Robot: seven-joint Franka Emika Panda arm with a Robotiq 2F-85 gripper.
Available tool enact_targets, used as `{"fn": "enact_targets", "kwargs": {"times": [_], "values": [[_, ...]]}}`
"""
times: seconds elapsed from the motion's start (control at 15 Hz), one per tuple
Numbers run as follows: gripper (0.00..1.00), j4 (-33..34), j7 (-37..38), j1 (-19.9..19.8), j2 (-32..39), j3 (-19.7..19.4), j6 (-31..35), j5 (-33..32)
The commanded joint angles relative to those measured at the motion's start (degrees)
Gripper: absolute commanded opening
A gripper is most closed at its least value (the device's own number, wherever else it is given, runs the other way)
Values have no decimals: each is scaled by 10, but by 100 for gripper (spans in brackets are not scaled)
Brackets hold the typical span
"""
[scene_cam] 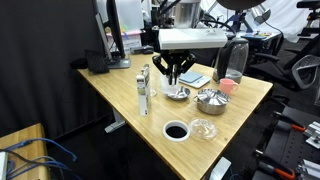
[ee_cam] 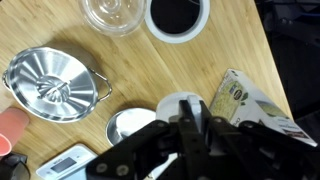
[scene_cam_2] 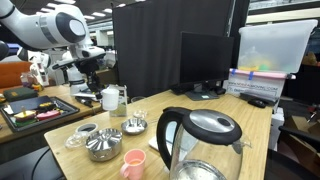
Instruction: Pour the contents in the white mug onto the silver pan
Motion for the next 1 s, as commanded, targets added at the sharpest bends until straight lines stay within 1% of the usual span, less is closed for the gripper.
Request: {"fn": "enact_targets", "kwargs": {"times": [0.0, 0.13, 0.27, 0.47, 0.6, 0.67, 0.73, 0.93], "values": [[2, -4, -125, -25, 7, -2, 13, 95], [2, 2, -183, -34, 17, -5, 5, 145], [2, 9, -223, -41, 27, -8, -4, 183], [2, 18, -253, -48, 36, -14, -23, 233], [2, 18, -252, -49, 38, -18, -21, 237], [2, 5, -238, -45, 32, -18, -5, 221], [9, 5, -238, -45, 33, -18, -5, 221], [9, 5, -238, -44, 34, -18, -5, 221]]}}
